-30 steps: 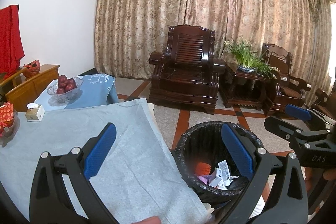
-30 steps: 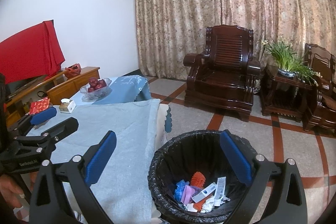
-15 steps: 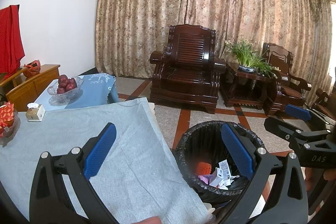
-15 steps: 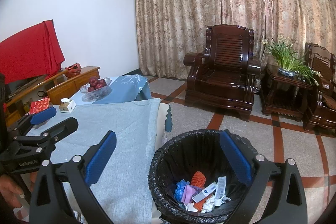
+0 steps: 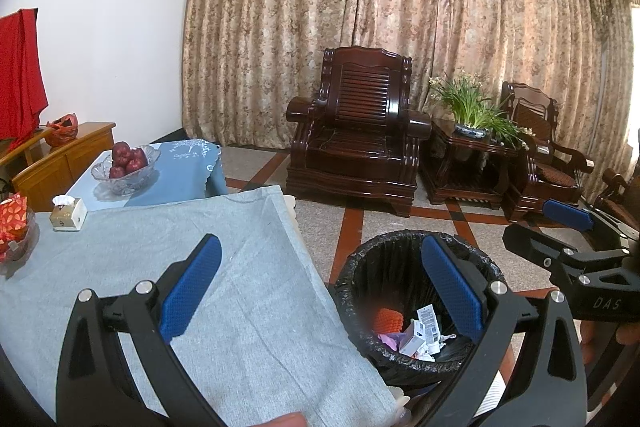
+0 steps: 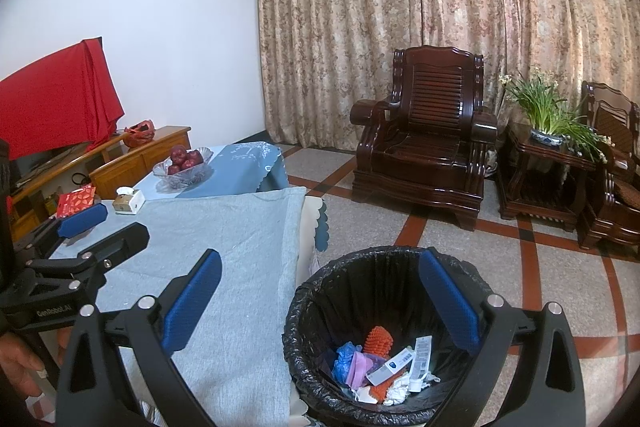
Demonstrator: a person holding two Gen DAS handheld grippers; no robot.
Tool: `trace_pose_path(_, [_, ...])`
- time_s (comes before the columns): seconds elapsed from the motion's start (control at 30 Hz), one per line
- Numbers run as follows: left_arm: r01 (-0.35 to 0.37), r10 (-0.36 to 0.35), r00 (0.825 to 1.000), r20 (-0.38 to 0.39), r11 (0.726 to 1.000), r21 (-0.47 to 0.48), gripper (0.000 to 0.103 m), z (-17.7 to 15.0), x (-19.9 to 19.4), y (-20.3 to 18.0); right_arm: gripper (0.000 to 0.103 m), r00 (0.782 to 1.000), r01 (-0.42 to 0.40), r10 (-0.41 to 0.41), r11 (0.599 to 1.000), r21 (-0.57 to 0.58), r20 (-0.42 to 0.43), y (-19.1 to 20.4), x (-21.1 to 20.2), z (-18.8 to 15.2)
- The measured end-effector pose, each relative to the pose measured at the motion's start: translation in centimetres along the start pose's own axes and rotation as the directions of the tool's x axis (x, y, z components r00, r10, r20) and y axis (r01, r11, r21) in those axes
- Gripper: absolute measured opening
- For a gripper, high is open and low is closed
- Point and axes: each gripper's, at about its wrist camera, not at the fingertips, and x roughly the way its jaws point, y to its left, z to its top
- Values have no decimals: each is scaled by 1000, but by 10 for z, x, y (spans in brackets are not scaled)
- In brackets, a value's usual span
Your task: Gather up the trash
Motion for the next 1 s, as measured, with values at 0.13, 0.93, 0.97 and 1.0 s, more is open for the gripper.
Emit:
trace_pose_path(0.13, [0,0,1000,0,1000,0,97,0,0,0,97,1000,0,0,1000,0,0,1,0,1])
trace_pose_path(0.93, [-1,1,1000,-3,1000,1,97,2,0,-1,97,1000,0,0,1000,0,-2,1,0,2])
trace_pose_path(0.97, [-1,1,1000,-4,1000,1,97,2,-1,0,97,1000,0,0,1000,0,-1,0,0,2])
trace_pose_path(1.0, [-1,1,1000,-3,1000,1,97,2,-1,0,97,1000,0,0,1000,0,-2,0,0,2])
